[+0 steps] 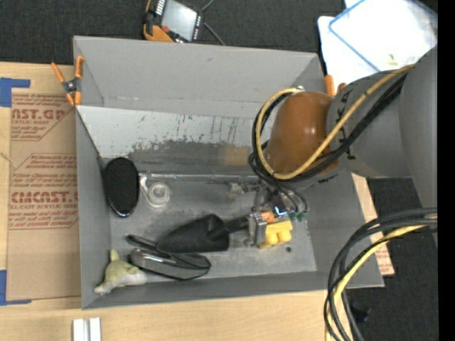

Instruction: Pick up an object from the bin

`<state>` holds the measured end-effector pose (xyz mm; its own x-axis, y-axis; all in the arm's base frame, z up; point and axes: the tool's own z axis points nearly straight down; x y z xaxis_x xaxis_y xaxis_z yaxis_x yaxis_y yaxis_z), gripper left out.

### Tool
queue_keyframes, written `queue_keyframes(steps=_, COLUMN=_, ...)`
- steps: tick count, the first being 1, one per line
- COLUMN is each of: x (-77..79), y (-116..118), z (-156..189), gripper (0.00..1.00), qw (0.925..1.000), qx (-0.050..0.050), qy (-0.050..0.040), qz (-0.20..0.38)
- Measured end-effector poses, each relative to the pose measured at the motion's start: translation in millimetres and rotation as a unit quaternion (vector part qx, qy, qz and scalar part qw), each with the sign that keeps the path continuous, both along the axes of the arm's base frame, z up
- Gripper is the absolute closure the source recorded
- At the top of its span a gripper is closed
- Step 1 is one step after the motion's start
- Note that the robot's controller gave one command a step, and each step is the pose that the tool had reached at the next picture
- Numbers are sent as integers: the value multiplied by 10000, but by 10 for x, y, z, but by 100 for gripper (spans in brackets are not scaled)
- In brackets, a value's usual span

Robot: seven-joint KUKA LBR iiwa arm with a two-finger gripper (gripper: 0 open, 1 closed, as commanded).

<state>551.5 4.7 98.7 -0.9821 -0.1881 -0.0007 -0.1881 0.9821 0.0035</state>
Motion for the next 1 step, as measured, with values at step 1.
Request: queue_keyframes(steps=1, x=97, y=263, z=-291, gripper=0, qw=9938, qx=-59, qy=-123, qz=1107)
